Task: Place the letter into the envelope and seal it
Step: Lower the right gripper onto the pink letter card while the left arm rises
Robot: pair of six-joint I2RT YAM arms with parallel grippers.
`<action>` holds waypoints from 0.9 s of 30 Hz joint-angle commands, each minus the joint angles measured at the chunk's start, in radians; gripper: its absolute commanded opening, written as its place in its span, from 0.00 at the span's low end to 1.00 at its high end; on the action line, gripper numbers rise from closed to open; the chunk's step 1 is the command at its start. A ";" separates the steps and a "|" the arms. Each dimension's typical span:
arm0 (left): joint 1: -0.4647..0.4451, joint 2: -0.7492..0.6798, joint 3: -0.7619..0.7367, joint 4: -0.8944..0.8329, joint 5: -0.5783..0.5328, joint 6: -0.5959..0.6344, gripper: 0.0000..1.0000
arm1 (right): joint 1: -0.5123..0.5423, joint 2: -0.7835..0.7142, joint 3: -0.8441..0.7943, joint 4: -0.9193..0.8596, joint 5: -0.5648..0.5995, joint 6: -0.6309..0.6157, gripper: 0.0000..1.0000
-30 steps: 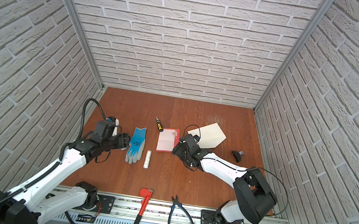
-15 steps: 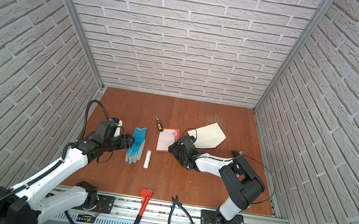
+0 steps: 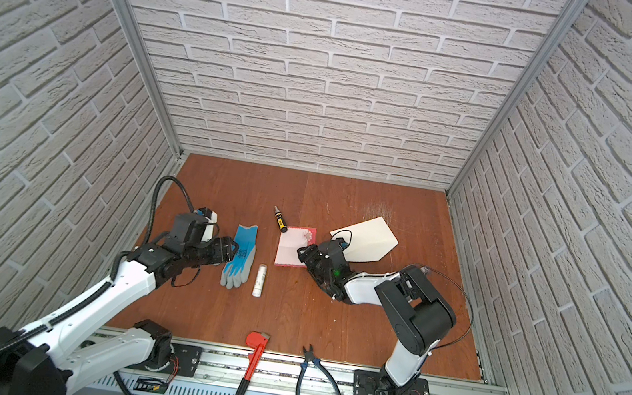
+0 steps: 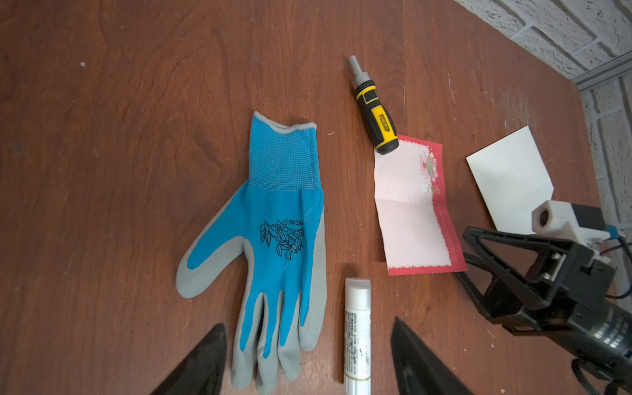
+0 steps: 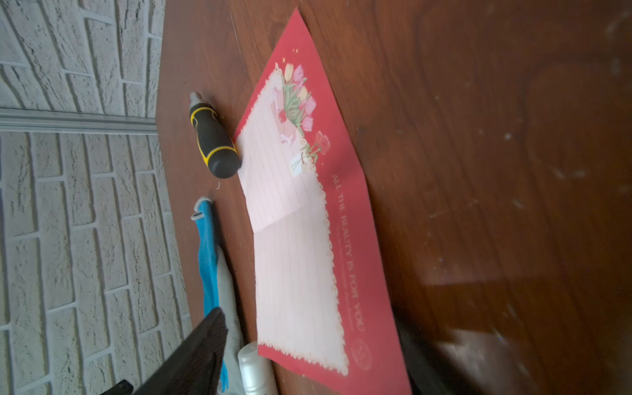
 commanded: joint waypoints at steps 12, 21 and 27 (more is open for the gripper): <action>-0.013 0.012 0.023 0.040 0.001 0.003 0.75 | -0.017 0.141 -0.055 0.175 -0.035 0.068 0.62; -0.014 0.006 0.025 0.028 0.001 0.008 0.75 | -0.017 0.161 -0.047 0.197 -0.041 0.067 0.58; -0.015 0.007 0.028 0.026 0.001 0.010 0.75 | -0.018 0.162 -0.051 0.210 -0.043 0.070 0.47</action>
